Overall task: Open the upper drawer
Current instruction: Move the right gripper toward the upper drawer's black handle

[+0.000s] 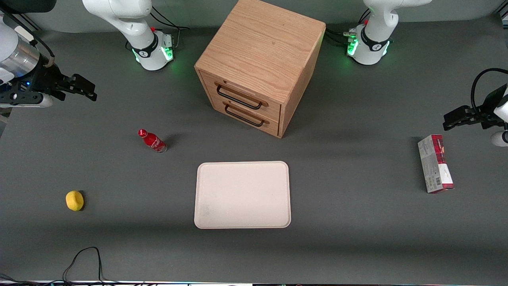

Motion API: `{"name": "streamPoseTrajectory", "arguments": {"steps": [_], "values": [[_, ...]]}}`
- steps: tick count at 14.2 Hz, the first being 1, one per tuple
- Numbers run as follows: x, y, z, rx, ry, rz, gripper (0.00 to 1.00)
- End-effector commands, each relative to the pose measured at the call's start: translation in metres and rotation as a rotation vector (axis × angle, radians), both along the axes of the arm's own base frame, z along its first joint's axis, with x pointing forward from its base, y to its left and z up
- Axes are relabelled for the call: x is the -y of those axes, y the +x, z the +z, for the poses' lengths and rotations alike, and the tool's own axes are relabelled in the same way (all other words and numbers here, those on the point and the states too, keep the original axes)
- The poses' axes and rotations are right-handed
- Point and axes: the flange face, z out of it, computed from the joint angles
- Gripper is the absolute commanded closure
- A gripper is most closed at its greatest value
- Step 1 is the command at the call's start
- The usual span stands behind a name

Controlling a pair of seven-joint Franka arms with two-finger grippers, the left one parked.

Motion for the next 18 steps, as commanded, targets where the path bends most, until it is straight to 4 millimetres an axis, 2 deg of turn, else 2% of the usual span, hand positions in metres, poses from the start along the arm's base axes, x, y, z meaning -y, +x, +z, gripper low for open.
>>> {"name": "streamPoseTrajectory", "arguments": {"steps": [1,3,5,6,9,12,15,18], "values": [[-0.005,0.005,0.005,0.012,-0.004,-0.016,0.0],[-0.005,0.012,0.005,0.013,0.005,-0.017,0.0],[-0.013,0.04,0.009,0.016,0.019,0.004,0.0],[-0.034,0.048,0.018,0.006,0.022,0.045,0.0],[-0.102,0.068,0.021,-0.042,0.053,0.219,0.0],[-0.177,0.061,0.007,-0.065,0.113,0.485,0.0],[-0.249,0.036,-0.003,-0.09,0.17,0.765,0.0],[-0.293,0.012,-0.009,-0.105,0.209,0.972,0.0]]}}
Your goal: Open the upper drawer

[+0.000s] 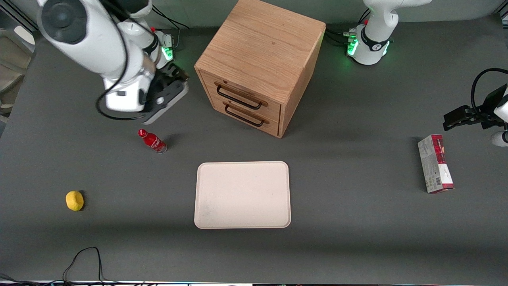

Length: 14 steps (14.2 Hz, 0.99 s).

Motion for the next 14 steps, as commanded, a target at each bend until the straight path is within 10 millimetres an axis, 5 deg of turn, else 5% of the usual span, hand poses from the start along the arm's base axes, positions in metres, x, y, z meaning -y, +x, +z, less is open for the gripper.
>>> {"name": "streamPoseTrajectory", "arguments": {"steps": [1,3,6,10,14], "values": [[-0.028,-0.009,-0.001,-0.018,0.043,0.157,0.0],[-0.054,-0.014,-0.012,-0.008,0.098,0.195,0.0],[-0.079,-0.02,-0.064,0.002,0.129,0.209,0.0],[-0.087,-0.019,-0.127,-0.014,0.152,0.218,0.0],[-0.092,-0.025,-0.155,-0.017,0.158,0.216,0.0]]}}
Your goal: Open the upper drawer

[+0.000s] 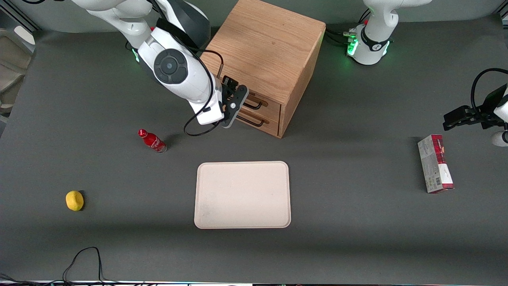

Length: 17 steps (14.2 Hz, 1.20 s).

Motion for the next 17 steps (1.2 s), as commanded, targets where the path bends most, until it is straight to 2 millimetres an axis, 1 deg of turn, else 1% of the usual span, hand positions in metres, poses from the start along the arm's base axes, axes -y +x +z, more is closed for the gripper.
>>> {"name": "streamPoseTrajectory", "arguments": {"steps": [1,6,7,8,9,13,15,17], "values": [[-0.001,-0.003,-0.007,0.021,0.006,0.025,0.0],[-0.006,-0.007,-0.029,0.035,0.011,0.034,0.0],[-0.005,-0.006,-0.032,0.047,0.006,0.038,0.0],[-0.005,-0.004,-0.04,0.042,0.001,0.053,0.0],[-0.004,-0.002,-0.044,0.041,0.0,0.058,0.0],[0.003,0.007,-0.043,0.06,-0.004,0.063,0.0],[0.008,0.018,-0.034,0.096,-0.014,0.061,0.0],[0.022,0.035,-0.029,0.142,-0.04,0.046,0.0]]}}
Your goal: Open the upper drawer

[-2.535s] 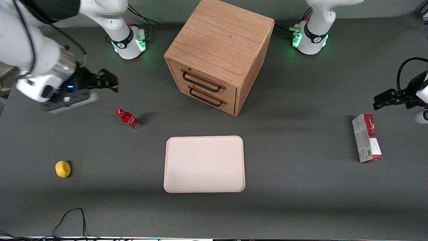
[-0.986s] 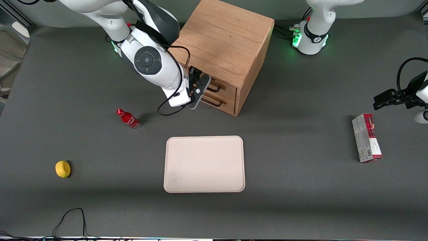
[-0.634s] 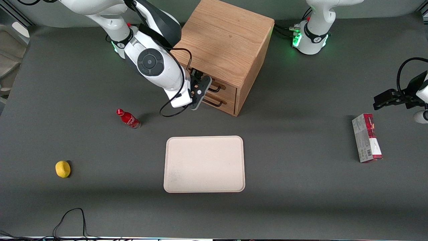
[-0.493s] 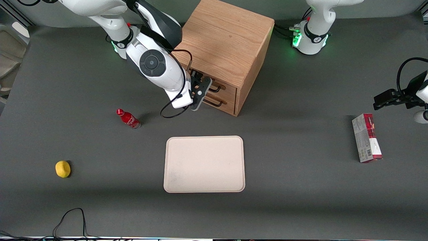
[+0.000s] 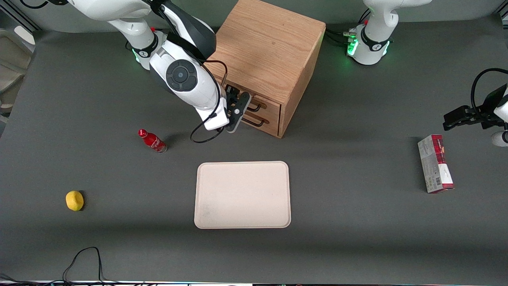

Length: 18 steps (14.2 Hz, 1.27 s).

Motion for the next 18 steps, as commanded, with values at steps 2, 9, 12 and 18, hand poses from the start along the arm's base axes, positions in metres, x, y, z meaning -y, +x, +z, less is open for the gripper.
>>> {"name": "streamPoseTrajectory", "arguments": {"steps": [2,9,12,18], "values": [[0.038,0.052,0.005,0.086,-0.029,-0.036,0.0],[0.107,0.114,0.024,0.215,-0.116,-0.137,0.0],[0.11,0.119,0.03,0.225,-0.107,-0.149,0.0],[0.188,0.168,0.084,0.295,-0.078,-0.335,0.0]]}}
